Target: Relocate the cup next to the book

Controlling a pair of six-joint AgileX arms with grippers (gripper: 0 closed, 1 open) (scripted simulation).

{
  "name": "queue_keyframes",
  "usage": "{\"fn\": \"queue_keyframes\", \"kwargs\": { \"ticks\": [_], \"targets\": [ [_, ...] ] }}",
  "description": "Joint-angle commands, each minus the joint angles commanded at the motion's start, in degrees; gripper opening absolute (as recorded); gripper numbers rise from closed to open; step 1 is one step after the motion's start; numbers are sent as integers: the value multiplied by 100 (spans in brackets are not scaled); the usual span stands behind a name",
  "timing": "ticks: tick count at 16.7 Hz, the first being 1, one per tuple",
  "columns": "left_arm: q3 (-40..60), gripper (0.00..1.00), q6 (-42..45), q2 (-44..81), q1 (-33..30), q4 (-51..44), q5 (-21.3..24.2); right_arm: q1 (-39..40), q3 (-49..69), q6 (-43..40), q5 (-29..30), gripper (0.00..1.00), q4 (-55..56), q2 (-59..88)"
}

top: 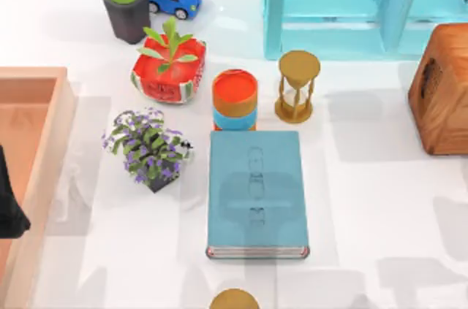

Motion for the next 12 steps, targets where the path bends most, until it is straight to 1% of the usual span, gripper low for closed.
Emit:
{"fn": "queue_keyframes", "kwargs": {
  "ticks": [3,5,10,12],
  "targets": [
    [0,100,0,0,0,0,0,9,-705,11,-1,100,980,195],
    [0,100,0,0,0,0,0,14,-1060,18,-2,100,1374,285],
    [0,100,0,0,0,0,0,16,-1206,23,-2,100,1527,323],
    [0,100,0,0,0,0,0,16,-1206,23,-2,85,1527,323]
  ]
}}
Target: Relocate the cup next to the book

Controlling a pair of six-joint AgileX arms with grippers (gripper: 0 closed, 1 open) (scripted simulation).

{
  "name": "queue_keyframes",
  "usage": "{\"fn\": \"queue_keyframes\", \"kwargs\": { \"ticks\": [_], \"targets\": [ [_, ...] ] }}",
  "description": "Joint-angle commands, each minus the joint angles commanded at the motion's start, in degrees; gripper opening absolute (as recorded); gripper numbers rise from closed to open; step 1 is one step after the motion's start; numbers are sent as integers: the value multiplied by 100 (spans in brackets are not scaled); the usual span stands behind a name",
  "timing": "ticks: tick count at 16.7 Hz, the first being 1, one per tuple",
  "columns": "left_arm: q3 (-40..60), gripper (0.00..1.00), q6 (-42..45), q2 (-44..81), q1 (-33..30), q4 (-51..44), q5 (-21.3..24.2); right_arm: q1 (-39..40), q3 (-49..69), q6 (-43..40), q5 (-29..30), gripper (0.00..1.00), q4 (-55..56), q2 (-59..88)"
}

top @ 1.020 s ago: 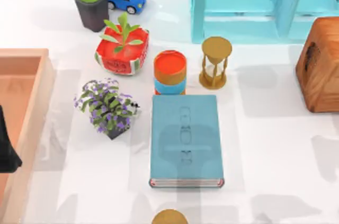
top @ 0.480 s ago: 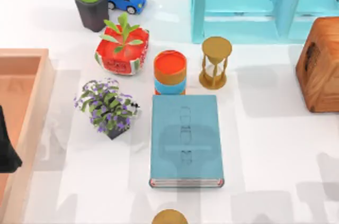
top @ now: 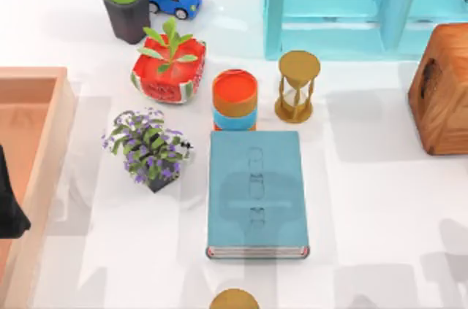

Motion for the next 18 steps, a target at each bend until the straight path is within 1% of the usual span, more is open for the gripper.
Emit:
{"fn": "queue_keyframes", "kwargs": {
  "ticks": [11,12,18],
  "targets": [
    [0,100,0,0,0,0,0,0,0,0,0,2,0,0],
    [0,100,0,0,0,0,0,0,0,0,0,0,0,0],
    [0,100,0,0,0,0,0,0,0,0,0,0,0,0]
  ]
}}
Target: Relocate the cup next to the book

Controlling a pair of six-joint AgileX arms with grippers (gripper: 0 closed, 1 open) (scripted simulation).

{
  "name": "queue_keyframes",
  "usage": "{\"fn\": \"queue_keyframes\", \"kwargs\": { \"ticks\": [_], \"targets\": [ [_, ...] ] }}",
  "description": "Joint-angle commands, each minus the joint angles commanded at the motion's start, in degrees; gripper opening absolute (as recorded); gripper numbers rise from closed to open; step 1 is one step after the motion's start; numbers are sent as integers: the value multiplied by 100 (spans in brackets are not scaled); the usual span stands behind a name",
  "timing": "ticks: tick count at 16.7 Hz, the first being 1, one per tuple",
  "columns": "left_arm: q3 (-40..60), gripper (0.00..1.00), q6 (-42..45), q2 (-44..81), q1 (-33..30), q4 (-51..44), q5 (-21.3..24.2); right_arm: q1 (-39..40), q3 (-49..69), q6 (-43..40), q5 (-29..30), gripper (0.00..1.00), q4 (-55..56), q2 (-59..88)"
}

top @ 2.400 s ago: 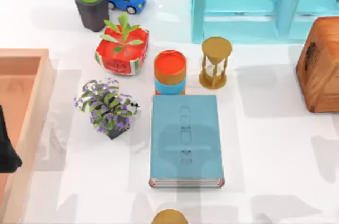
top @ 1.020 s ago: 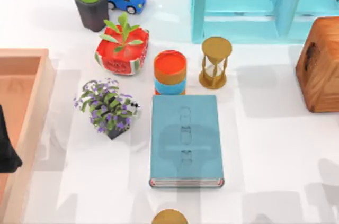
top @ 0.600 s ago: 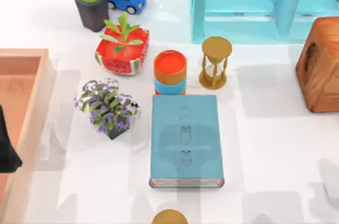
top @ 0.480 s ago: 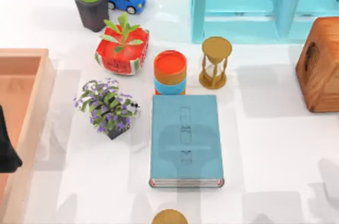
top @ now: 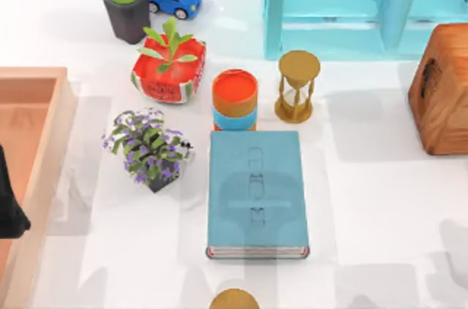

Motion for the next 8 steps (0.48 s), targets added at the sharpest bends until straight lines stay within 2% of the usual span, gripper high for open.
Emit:
{"fn": "queue_keyframes", "kwargs": {
  "ticks": [4,8],
  "targets": [
    [0,100,0,0,0,0,0,-10,86,9,1,0,-102,-34],
    [0,100,0,0,0,0,0,-24,575,-8,6,0,-894,-229]
  ]
}}
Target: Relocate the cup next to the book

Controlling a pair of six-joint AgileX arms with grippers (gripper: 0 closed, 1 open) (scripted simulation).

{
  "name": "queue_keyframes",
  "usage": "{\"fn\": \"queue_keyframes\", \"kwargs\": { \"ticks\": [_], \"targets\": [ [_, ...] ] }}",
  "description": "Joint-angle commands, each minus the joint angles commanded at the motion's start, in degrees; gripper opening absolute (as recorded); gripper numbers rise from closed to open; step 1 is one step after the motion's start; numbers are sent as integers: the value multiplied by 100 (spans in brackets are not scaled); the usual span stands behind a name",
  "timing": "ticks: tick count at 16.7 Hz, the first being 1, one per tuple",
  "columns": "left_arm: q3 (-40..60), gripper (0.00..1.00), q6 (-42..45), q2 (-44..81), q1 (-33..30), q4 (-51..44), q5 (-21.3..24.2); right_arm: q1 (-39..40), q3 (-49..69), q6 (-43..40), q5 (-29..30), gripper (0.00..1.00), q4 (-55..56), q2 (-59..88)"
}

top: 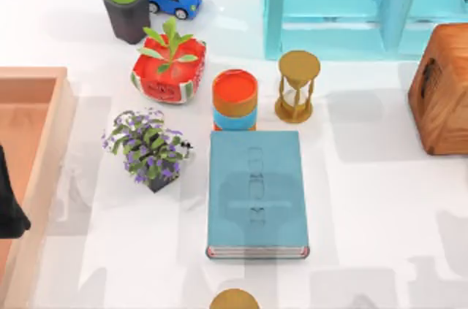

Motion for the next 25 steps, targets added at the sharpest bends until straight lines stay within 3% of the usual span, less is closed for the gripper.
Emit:
{"fn": "queue_keyframes", "kwargs": {
  "ticks": [9,13,18,25],
  "targets": [
    [0,100,0,0,0,0,0,44,380,59,0,0,-442,-130],
    [0,100,0,0,0,0,0,568,916,887,49,0,-577,257],
    [0,100,0,0,0,0,0,1673,2069,3278,129,0,-884,1177],
    [0,100,0,0,0,0,0,2994,3718,8008,125,0,-1341,2655]
  ]
}}
